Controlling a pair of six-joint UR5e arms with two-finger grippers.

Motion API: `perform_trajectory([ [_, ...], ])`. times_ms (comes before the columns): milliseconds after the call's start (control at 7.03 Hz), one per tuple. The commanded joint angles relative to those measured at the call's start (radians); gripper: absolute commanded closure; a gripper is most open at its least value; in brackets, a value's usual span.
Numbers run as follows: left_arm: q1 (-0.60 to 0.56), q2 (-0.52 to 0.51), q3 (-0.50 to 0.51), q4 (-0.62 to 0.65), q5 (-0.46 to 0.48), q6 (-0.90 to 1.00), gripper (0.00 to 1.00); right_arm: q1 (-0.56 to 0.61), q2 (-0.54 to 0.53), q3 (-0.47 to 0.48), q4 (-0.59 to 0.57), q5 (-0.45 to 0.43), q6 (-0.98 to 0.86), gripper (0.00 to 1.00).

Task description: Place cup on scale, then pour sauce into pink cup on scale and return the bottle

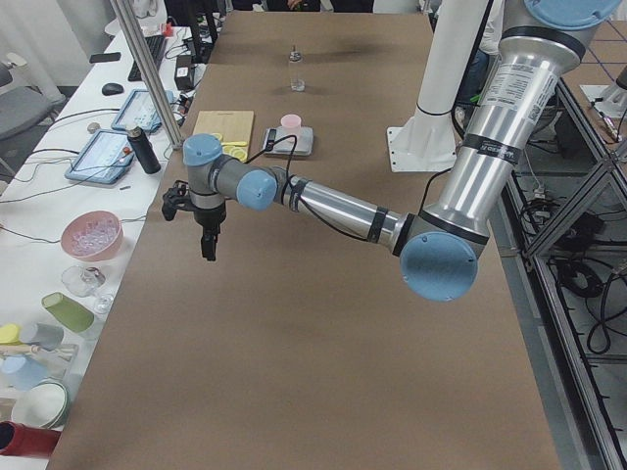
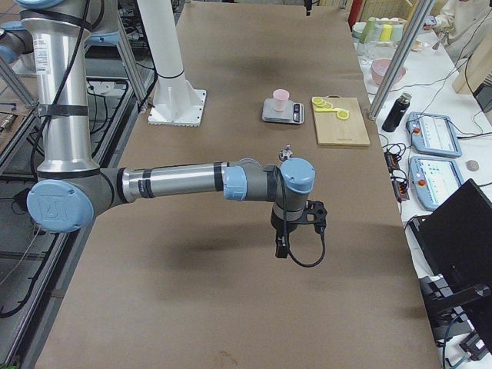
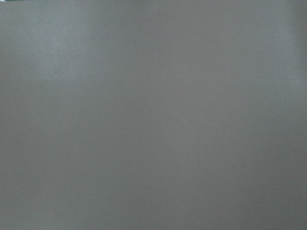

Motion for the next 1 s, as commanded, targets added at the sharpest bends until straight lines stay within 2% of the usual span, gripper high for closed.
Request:
perform_trajectory([
  [0, -0.09, 0.059, 0.045, 0.002, -0.053, 0.08, 0.02, 0.016, -0.005, -0.022, 0.006, 0.022, 0.001, 0.0],
  [142, -0.125, 0.075, 0.062, 0.003, -0.053, 0.126, 0.02, 0.018, -0.006, -0.022, 0.004, 0.023, 0.001, 0.0],
  [284, -0.171, 0.107, 0.082, 0.032, -0.055, 0.272, 0.02, 0.019, -0.008, -0.022, 0.004, 0.025, 0.001, 0.0],
  [427, -0.187, 0.115, 0.08, 0.051, -0.058, 0.339, 0.02, 0.019, -0.012, -0.025, 0.004, 0.023, 0.001, 0.0],
  [853, -0.193, 0.125, 0.083, 0.05, -0.062, 0.34, 0.02, 0.019, -0.02, -0.026, 0.006, 0.025, 0.001, 0.0],
])
